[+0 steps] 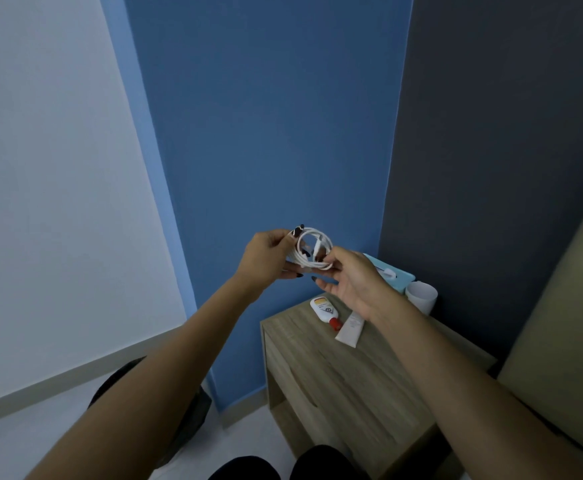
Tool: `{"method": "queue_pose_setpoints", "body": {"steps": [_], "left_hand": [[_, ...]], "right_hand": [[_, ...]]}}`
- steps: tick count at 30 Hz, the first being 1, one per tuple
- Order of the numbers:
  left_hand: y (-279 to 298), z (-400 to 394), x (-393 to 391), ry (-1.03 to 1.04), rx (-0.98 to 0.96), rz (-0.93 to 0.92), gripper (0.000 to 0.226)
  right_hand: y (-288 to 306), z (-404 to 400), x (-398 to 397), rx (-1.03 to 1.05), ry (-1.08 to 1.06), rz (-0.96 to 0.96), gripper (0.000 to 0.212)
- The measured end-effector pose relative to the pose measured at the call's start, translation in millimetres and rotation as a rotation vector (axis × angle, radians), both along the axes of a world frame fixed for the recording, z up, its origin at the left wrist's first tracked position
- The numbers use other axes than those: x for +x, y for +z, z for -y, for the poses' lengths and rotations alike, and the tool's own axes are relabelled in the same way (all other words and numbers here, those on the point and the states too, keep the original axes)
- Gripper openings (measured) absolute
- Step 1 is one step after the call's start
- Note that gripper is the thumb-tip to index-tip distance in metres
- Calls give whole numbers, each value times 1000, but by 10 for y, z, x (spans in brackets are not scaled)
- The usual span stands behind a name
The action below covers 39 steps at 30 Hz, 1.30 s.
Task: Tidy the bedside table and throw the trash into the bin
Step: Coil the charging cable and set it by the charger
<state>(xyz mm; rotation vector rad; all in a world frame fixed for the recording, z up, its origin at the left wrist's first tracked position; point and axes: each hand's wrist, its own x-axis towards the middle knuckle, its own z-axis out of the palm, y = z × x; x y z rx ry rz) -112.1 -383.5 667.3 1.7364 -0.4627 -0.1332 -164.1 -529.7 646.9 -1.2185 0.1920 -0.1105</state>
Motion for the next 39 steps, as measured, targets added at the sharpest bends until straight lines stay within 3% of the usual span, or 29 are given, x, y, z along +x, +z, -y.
{"method": "queue_pose_setpoints", "body": {"steps": [6, 11, 16, 21, 26, 30, 33, 35, 37, 39], "left_hand": [[-4, -9, -4, 24, 38, 3, 30], [17, 3, -28, 46, 17, 18, 30], [48, 4, -84, 79, -70, 44, 28], [75, -35, -187, 59, -227, -122, 23], [162, -103, -282, 15, -360, -279, 21], [208, -99, -334, 21, -248, -210, 22], [172, -64, -329, 77, -73, 0, 34], [122, -52, -271, 90, 41, 132, 27], [66, -21, -191, 79, 40, 131, 9], [-18, 37, -49, 83, 2, 63, 7]], "right_hand": [[11, 7, -41, 84, 131, -19, 17], [53, 9, -75, -48, 208, -90, 38], [95, -41, -157, -8, 190, -108, 16], [151, -63, -216, 43, 115, -91, 36], [215, -95, -277, -41, 95, -27, 20], [194, -133, -271, -76, 20, -28, 11], [188, -100, -239, -132, -20, -45, 14], [178, -48, -200, -170, -30, -62, 14], [149, 24, -138, -196, -28, -84, 13], [102, 100, -51, -188, -10, -97, 14]]}}
